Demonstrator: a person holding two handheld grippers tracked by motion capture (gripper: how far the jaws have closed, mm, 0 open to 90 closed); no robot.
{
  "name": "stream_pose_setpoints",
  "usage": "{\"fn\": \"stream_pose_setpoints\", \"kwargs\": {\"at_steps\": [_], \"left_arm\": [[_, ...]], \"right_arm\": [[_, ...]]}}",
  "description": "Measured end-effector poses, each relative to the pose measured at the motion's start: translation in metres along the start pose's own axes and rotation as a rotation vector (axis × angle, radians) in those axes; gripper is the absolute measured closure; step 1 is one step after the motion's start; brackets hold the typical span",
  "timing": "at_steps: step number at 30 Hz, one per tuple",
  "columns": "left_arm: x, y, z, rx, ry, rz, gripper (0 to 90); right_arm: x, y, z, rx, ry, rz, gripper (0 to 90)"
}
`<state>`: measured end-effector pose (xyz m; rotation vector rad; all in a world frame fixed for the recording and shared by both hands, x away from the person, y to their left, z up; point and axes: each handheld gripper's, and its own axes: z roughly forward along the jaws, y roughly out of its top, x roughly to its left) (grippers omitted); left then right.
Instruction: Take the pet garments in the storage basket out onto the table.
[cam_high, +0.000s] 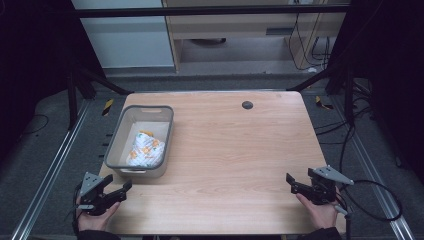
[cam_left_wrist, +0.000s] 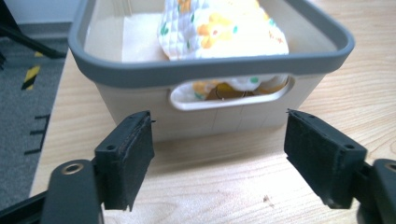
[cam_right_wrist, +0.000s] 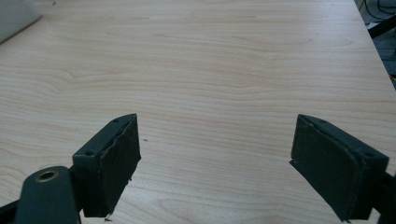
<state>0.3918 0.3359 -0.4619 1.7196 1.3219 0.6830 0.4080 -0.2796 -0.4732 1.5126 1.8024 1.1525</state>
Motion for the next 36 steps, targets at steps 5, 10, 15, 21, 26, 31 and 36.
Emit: {"fn": "stream_pose_setpoints", "kwargs": {"at_steps": [5,10,15,21,26,31,36], "left_arm": [[0.0,0.003,-0.004,-0.023,-0.019,0.033,34.2],[0.0,0.007,-0.01,-0.035,-0.013,0.04,35.5],[0.004,0.016,-0.02,-0.049,-0.009,0.015,34.2],[0.008,0.025,-0.023,-0.051,-0.012,0.0,31.5],[0.008,0.038,-0.021,-0.056,-0.023,0.015,30.0],[0.007,0.051,-0.021,-0.063,-0.037,0.023,28.2],[0.008,0.062,-0.019,-0.06,-0.044,0.013,28.2]], "right_arm": [[0.004,0.0,0.002,0.007,-0.011,-0.037,15.5],[0.003,0.0,0.0,0.005,-0.009,-0.027,15.5],[0.003,-0.001,0.001,0.01,-0.017,-0.037,15.3],[0.008,-0.001,0.001,0.017,-0.019,-0.051,15.2],[0.01,-0.001,0.002,0.027,-0.028,-0.071,14.5],[0.01,-0.002,0.003,0.027,-0.034,-0.083,14.2],[0.01,-0.002,0.003,0.028,-0.036,-0.084,14.2]]}}
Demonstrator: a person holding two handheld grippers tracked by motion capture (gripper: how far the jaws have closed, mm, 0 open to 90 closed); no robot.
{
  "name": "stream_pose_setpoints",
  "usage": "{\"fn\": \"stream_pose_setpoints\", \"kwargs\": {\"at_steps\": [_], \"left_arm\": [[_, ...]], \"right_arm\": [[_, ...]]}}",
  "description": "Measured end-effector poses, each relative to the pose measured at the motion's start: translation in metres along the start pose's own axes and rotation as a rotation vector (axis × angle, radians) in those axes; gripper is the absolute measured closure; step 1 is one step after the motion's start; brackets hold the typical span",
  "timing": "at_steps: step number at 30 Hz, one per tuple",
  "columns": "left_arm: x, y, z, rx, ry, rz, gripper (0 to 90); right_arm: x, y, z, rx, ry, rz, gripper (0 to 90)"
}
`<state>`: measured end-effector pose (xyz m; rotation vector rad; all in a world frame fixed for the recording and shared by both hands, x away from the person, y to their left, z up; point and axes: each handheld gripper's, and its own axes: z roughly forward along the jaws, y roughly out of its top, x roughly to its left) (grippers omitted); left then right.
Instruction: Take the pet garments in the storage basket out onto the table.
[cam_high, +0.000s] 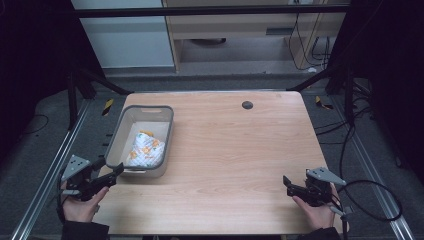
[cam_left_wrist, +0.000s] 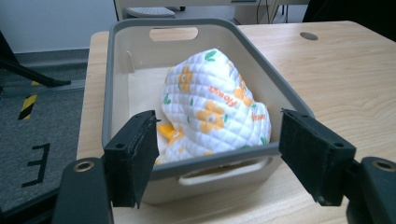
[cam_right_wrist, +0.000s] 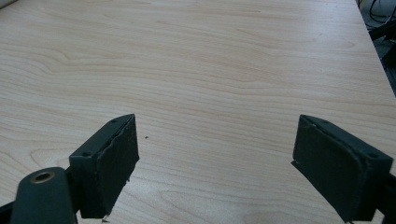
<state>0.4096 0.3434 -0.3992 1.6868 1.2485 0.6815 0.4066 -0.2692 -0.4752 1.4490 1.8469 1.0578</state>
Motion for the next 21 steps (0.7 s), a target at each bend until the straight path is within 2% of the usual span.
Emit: {"fn": "stream_pose_setpoints", "kwargs": {"at_steps": [7,13,21], "left_arm": [[0.001,0.021,0.007,0.01,-0.01,-0.009,25.5],[0.001,0.04,0.015,0.034,-0.009,0.013,24.2],[0.002,0.053,0.026,0.06,-0.007,0.029,23.4]], "right_arm": [[0.0,0.0,0.0,0.004,-0.002,-0.001,14.2],[0.001,0.0,0.002,0.016,0.006,0.0,14.2],[0.0,0.0,0.002,0.017,0.01,-0.002,13.7]]}}
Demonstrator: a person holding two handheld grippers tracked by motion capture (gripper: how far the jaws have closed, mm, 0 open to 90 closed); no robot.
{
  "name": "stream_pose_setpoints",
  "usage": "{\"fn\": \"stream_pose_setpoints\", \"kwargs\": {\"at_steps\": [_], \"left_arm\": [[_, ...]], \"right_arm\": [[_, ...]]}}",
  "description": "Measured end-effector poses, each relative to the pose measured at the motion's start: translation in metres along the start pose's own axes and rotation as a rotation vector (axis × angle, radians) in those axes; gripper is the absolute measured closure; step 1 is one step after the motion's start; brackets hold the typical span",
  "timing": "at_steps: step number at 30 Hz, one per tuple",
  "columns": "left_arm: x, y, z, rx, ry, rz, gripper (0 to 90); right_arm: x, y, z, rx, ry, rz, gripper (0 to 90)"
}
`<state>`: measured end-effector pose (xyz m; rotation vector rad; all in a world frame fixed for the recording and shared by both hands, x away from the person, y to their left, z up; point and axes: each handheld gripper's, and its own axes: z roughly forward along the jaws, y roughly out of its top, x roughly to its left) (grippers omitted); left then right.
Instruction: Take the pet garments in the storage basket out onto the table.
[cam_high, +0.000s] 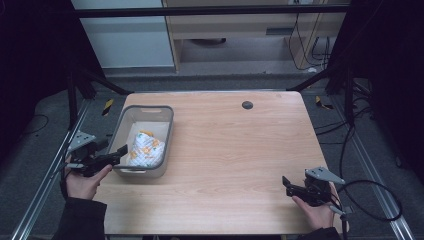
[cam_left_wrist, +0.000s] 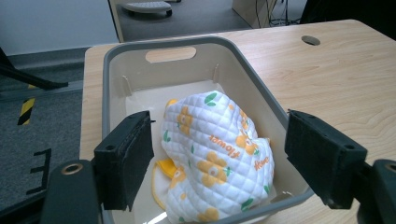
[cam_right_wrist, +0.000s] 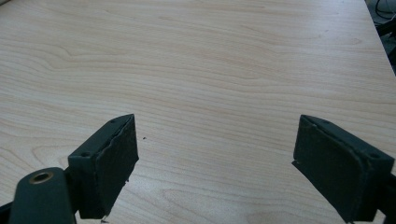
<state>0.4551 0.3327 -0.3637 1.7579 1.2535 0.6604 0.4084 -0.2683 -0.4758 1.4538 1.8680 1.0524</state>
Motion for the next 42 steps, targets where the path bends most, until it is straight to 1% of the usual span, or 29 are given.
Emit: {"fn": "stream_pose_setpoints", "kwargs": {"at_steps": [2,3,4,7,9,10,11,14,15,16,18,20,23,26,30,31,32,33,38,39,41,42], "left_arm": [[0.0,0.003,0.004,0.013,-0.001,0.003,23.3],[0.0,0.005,0.008,0.027,-0.004,0.005,23.2],[0.0,0.005,0.008,0.027,-0.004,0.005,23.1],[-0.001,0.008,0.015,0.054,-0.008,0.016,22.9],[-0.002,0.01,0.018,0.067,-0.014,0.021,22.7],[-0.002,0.012,0.023,0.084,-0.015,0.025,22.6],[-0.002,0.012,0.023,0.084,-0.015,0.025,22.5],[-0.002,0.014,0.03,0.106,-0.015,0.026,22.4],[-0.003,0.016,0.034,0.122,-0.015,0.025,22.3],[-0.003,0.016,0.034,0.122,-0.015,0.025,22.3],[-0.003,0.017,0.04,0.147,-0.012,0.031,22.0],[-0.003,0.018,0.042,0.151,-0.011,0.032,22.0],[-0.003,0.02,0.048,0.177,-0.004,0.035,21.6],[-0.003,0.022,0.051,0.19,-0.002,0.036,21.6],[-0.003,0.023,0.056,0.21,-0.008,0.035,21.4],[-0.004,0.024,0.059,0.222,-0.01,0.037,21.3],[-0.004,0.024,0.059,0.222,-0.01,0.037,21.3],[-0.004,0.024,0.062,0.236,-0.011,0.038,21.3],[-0.005,0.025,0.069,0.254,-0.013,0.04,21.3],[-0.006,0.025,0.072,0.27,-0.013,0.046,21.2],[-0.006,0.024,0.074,0.272,-0.014,0.044,21.2],[-0.005,0.024,0.077,0.287,-0.014,0.043,21.2]], "right_arm": [[0.0,0.0,0.001,0.001,0.001,-0.004,13.5],[0.0,0.0,0.001,0.004,0.002,-0.003,13.3],[0.0,0.0,0.001,0.004,0.002,-0.003,13.3],[0.001,0.0,0.001,0.01,0.005,0.006,13.1],[0.001,0.0,0.002,0.01,0.004,-0.002,13.2],[0.001,0.0,0.002,0.011,0.005,-0.003,13.2],[0.001,0.0,0.002,0.011,0.005,-0.003,13.2],[0.001,0.0,0.002,0.014,0.006,-0.008,13.2],[0.002,0.0,0.002,0.016,0.01,-0.006,13.2],[0.002,0.0,0.002,0.016,0.01,-0.006,13.2],[0.001,0.0,0.003,0.018,0.01,-0.009,13.2],[0.001,0.0,0.003,0.02,0.011,-0.009,13.2],[0.002,0.0,0.004,0.026,0.015,-0.011,13.2],[0.002,0.0,0.004,0.031,0.018,-0.01,13.2],[0.002,0.0,0.005,0.034,0.021,-0.014,13.2],[0.002,0.0,0.005,0.035,0.023,-0.013,13.2],[0.002,0.0,0.005,0.035,0.023,-0.013,13.2],[0.002,0.0,0.005,0.036,0.023,-0.013,13.2],[0.002,0.0,0.006,0.041,0.025,-0.016,13.2],[0.003,0.0,0.006,0.046,0.029,-0.015,13.2],[0.003,0.0,0.006,0.049,0.033,-0.013,13.2],[0.004,0.0,0.006,0.053,0.035,-0.015,13.2]]}}
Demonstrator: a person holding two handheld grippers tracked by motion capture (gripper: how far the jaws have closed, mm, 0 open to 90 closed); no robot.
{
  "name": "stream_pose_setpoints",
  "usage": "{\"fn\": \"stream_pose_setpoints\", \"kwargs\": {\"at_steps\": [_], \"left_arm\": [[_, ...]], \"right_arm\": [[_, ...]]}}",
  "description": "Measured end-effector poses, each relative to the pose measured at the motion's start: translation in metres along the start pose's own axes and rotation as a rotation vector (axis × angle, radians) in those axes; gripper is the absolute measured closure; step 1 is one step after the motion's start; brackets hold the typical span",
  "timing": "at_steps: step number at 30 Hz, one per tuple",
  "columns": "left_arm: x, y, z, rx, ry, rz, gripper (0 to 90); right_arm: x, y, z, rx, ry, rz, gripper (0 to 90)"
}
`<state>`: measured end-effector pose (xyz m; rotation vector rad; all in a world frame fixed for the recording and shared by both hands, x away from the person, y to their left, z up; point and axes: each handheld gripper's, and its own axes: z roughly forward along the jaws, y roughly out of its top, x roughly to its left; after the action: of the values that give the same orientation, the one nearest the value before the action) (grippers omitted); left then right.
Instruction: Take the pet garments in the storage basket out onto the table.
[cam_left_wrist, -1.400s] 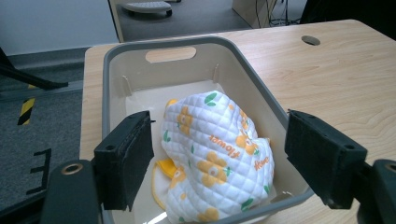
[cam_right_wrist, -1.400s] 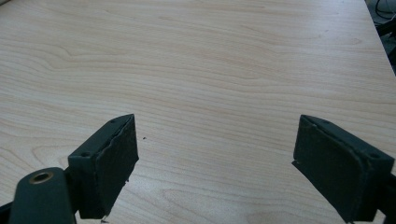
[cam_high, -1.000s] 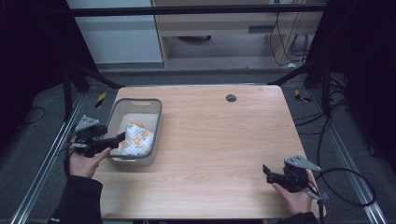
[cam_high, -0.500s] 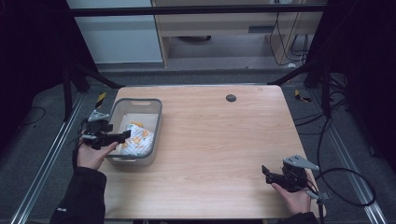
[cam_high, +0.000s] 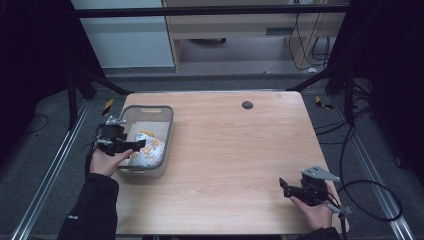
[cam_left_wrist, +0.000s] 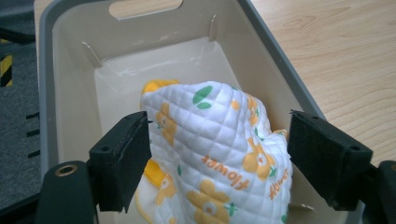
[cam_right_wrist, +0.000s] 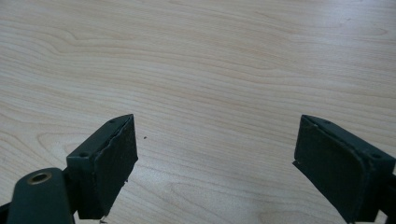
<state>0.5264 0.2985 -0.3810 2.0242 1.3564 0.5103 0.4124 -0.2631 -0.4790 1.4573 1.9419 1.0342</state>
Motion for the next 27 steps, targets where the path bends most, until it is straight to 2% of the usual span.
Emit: {"fn": "stream_pose_setpoints", "kwargs": {"at_steps": [8,10,19,27], "left_arm": [[0.0,0.0,0.012,0.031,-0.001,-0.01,21.9],[0.0,0.0,0.015,0.049,0.004,-0.002,22.2],[0.0,-0.003,0.031,0.107,0.006,-0.013,24.1],[0.002,-0.007,0.04,0.141,-0.005,-0.029,31.1]], "right_arm": [[0.0,0.0,0.002,0.004,0.0,-0.015,13.3],[0.001,0.0,0.001,0.01,0.005,-0.009,13.3],[0.001,-0.001,0.004,0.028,0.007,-0.017,13.3],[0.001,-0.002,0.005,0.037,0.009,-0.023,13.3]]}}
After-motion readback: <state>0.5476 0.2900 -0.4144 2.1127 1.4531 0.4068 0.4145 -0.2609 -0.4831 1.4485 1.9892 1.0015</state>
